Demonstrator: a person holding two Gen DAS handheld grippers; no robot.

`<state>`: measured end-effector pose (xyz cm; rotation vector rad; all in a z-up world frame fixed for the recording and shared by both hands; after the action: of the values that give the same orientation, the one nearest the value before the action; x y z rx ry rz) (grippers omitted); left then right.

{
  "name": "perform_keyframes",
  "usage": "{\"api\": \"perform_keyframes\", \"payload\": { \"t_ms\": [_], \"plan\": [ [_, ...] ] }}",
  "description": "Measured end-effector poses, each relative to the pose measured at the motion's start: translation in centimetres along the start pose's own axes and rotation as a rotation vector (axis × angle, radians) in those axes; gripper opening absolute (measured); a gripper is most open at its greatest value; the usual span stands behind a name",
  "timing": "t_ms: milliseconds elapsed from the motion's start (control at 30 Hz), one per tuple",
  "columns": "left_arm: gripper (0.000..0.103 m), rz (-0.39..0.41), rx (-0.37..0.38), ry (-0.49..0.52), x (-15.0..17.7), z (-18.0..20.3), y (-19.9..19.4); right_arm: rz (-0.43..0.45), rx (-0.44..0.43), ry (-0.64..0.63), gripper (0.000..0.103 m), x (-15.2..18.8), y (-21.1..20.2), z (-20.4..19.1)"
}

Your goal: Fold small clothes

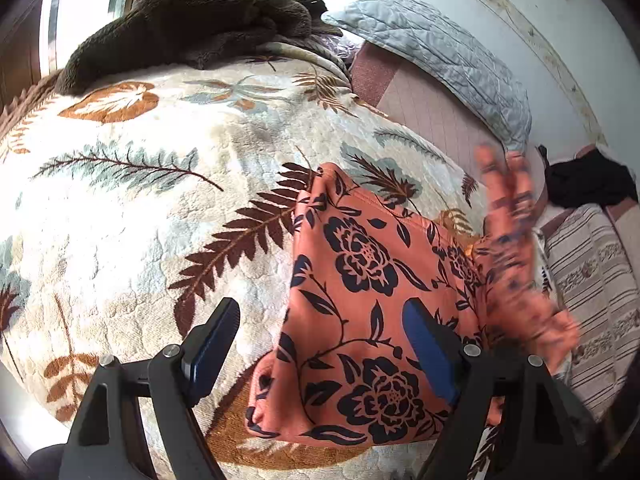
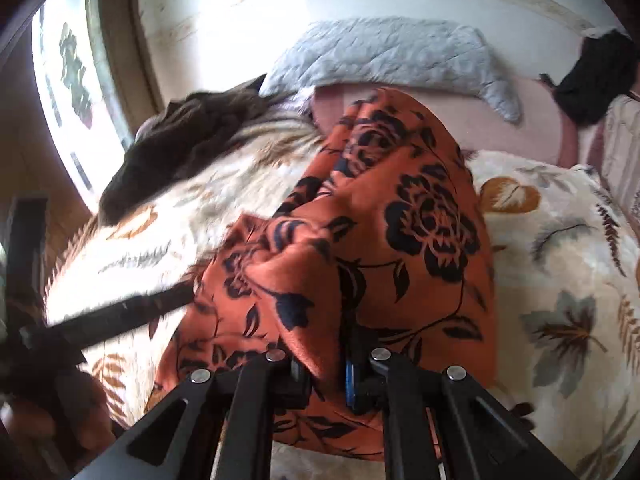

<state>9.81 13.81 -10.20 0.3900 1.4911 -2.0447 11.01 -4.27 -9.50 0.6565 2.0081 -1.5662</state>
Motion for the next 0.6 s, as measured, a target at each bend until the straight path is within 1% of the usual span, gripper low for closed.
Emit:
{"api": "perform_keyframes", "payload": {
  "t_ms": [67,100,133,167,233,300,367,400,467,533,567,600],
  "plan": [
    [0.084,-0.014,0.023,-0.016,-0.3,-1.0,0.2,-0.112,-0.007,-0.018,0.011,2.2,3.5,-0.9],
    [0.083,-0.022,0.051,-0.025,-0.4,-1.3,0.3,-0.139,-0.006,-0.026,0.011,2.9,4.4,-1.1],
    [0.083,-0.025,0.077,-0.035,-0.6,-1.4,0.5,-0.125,0.008,-0.044,0.011,3.1,4.3,-1.4],
    [0.083,-0.022,0.101,-0.042,-0.8,-1.5,0.4,-0.112,0.003,-0.051,0.011,2.9,3.7,-1.6],
    [0.083,-0.024,0.176,-0.064,-1.5,-1.1,0.6,-0.074,-0.017,-0.056,0.011,1.9,2.1,-1.9],
    [0.083,-0.043,0.257,-0.068,-2.6,0.1,1.4,-0.039,-0.021,-0.076,0.011,1.0,0.6,-2.3],
    [0.083,-0.086,0.365,-0.053,-3.9,2.1,2.9,-0.021,-0.024,-0.081,0.011,0.7,0.0,-2.6],
    [0.083,-0.114,0.395,-0.054,-4.5,3.0,3.8,-0.019,-0.025,-0.081,0.011,0.9,-0.2,-2.7],
    [0.083,-0.172,0.400,-0.029,-5.5,4.7,6.0,-0.017,-0.028,-0.080,0.011,1.5,-0.2,-2.6],
    [0.082,-0.234,0.375,-0.010,-6.0,5.8,8.3,-0.021,-0.028,-0.084,0.011,1.6,0.3,-2.6],
    [0.073,-0.252,0.371,0.006,-6.2,6.4,9.1,-0.019,-0.030,-0.084,0.011,1.6,0.2,-2.5],
    [0.053,-0.275,0.359,0.024,-6.2,6.8,10.0,-0.015,-0.033,-0.086,0.011,1.6,0.2,-2.5]
  ]
}}
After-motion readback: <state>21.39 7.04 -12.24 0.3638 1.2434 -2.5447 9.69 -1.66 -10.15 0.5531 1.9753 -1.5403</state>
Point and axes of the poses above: each gripper's, at about its wrist camera, not at the fingertips, and y roughly the way its jaws point, z to its right, x to its underside, the point moved 3 cm from there along y, roughly the way its jaws point, and after that the axes turned 9 degrees about y, right-handed, at the moved point
